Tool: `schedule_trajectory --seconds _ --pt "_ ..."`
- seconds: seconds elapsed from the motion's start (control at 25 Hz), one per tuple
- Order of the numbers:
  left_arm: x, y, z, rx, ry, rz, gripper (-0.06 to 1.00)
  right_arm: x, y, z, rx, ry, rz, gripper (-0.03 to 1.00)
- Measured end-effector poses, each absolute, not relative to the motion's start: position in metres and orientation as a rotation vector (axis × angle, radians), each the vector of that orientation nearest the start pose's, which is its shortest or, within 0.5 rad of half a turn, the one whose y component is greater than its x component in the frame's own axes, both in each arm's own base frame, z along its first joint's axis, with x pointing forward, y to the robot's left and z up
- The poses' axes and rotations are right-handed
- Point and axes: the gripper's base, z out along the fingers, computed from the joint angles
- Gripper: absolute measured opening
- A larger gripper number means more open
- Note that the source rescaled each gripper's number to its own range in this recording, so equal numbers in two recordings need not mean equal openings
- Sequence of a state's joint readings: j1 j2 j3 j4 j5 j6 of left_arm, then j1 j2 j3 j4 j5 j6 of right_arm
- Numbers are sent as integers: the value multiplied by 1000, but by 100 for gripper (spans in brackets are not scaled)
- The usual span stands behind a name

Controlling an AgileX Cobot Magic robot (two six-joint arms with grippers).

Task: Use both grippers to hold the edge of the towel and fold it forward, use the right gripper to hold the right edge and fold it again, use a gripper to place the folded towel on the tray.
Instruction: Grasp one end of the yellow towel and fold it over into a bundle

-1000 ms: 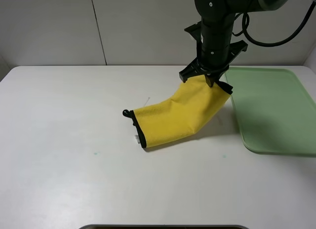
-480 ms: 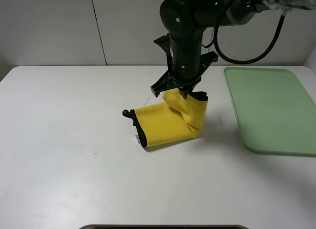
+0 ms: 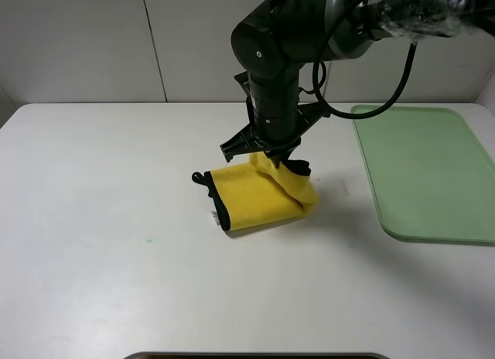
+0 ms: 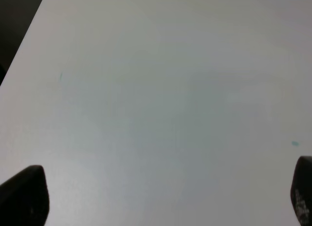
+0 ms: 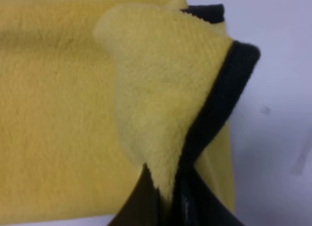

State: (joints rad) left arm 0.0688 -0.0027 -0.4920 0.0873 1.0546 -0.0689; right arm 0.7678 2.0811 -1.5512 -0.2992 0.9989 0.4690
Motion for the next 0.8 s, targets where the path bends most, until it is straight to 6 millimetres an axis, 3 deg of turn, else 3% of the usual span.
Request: schedule_trajectory --seconds 0.52,0.6,0.68,0.72,0.8 --pt "-5 7 276 -144 2037 105 100 314 287 174 -504 2869 2 8" --pt "-5 7 276 -144 2037 105 100 313 289 174 -486 2881 34 25" --pt "-5 7 276 -144 2037 105 100 312 291 174 -464 2891 75 64" --pt "-5 7 276 -144 2037 105 100 311 292 174 -453 2894 92 79" --pt "-5 7 276 -144 2037 105 100 310 293 174 -440 2902 114 92"
